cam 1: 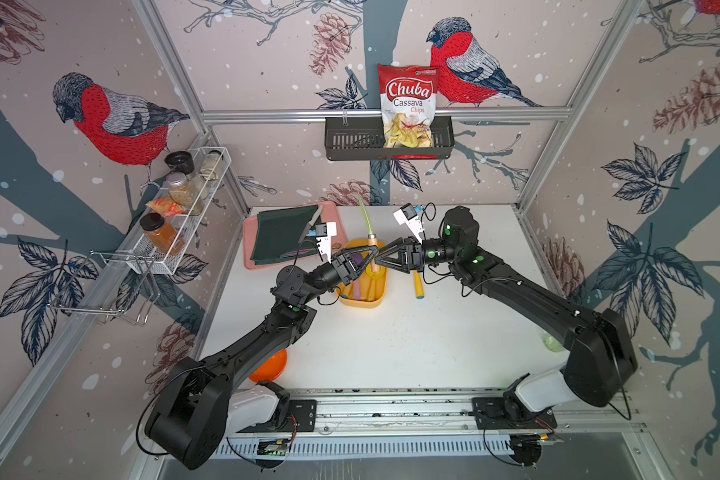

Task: Take the shovel out of the storage box
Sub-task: Place the shovel at the center of the board.

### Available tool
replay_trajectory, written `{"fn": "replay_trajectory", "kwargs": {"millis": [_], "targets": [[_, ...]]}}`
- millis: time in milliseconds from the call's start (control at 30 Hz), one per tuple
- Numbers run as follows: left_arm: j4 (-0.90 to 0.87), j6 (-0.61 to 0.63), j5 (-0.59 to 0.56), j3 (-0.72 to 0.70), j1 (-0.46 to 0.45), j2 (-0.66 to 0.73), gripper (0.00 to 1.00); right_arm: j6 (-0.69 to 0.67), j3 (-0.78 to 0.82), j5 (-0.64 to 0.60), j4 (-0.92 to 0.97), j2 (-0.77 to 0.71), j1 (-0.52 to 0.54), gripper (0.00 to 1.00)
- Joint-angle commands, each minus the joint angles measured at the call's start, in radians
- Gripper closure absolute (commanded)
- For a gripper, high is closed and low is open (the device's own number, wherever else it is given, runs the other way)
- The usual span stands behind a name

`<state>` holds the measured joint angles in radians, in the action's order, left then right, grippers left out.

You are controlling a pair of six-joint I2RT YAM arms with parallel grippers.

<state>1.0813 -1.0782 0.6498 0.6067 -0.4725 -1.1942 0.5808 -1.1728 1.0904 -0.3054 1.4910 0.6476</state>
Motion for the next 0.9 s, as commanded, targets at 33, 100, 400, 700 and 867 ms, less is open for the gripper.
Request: {"fn": "replay_trajectory", "kwargs": {"millis": [33, 100, 400, 700, 867], "targets": [[0.031, 0.034, -0.007, -0.001, -0.003, 0.001, 1.0, 0.019, -0.005, 0.028, -0.043, 0.0, 0.004, 0.5], [0.034, 0.032, -0.01, -0.001, -0.003, -0.004, 1.0, 0.03, -0.005, 0.039, -0.055, 0.006, 0.01, 0.53], [0.06, 0.017, -0.01, -0.012, -0.006, -0.015, 1.0, 0.057, -0.009, 0.055, -0.087, 0.03, 0.013, 0.69], [0.03, 0.036, -0.01, -0.013, -0.014, -0.015, 1.0, 0.047, -0.001, 0.048, -0.069, 0.043, 0.012, 0.82], [-0.091, 0.091, -0.031, 0.002, -0.014, 0.003, 0.41, 0.007, -0.002, 0.021, -0.012, 0.039, 0.003, 0.84]]}}
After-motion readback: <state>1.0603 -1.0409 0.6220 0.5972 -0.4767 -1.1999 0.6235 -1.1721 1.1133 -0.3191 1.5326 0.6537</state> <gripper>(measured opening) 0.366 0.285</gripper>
